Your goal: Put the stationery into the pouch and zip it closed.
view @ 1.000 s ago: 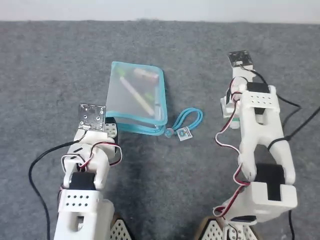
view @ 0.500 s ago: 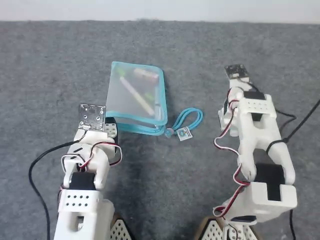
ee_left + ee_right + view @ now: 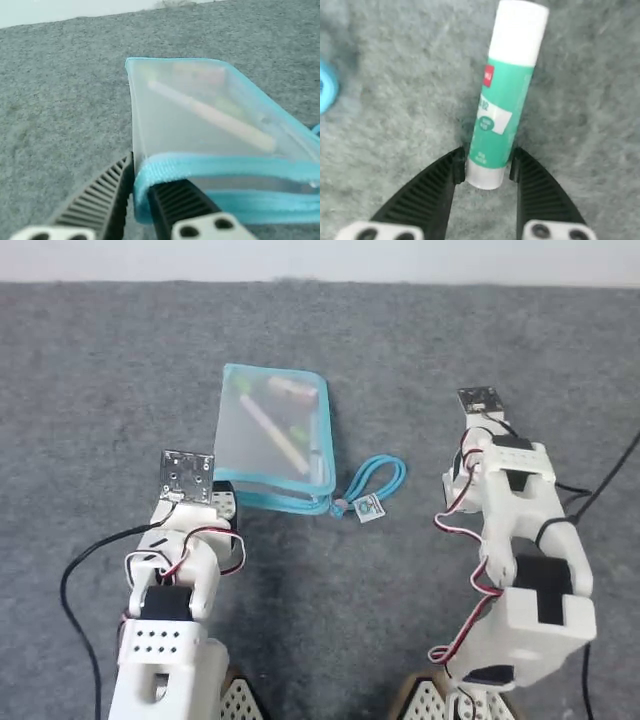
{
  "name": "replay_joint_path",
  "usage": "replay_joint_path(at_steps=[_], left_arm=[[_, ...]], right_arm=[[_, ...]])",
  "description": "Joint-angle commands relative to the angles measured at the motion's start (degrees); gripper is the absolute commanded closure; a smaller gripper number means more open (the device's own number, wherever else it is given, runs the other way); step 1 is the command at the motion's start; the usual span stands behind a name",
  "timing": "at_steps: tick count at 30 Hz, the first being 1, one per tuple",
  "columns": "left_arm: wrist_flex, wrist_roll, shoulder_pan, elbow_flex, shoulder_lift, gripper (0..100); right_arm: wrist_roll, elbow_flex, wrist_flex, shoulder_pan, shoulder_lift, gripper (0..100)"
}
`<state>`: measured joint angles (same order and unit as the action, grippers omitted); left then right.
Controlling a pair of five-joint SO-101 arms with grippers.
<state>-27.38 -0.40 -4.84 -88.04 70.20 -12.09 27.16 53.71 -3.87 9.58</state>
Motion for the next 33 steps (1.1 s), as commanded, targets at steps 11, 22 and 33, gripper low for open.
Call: replay_joint_path(at_steps=[11, 22, 33], left_arm=[[0.2, -0.9, 0.6, 1.2, 0.3, 99], [0.7, -0.5, 6.2, 3.1, -0.2, 99], [0.2, -0.5, 6.0, 4.4, 0.3, 99]], right_arm=[[-0.1, -2.5, 10.3, 0.0, -13.9, 99.1], [-9.2, -2.1, 37.5, 26.8, -50.1, 99.1], [-9.1, 2.0, 34.8, 45.8, -44.4, 99.1]])
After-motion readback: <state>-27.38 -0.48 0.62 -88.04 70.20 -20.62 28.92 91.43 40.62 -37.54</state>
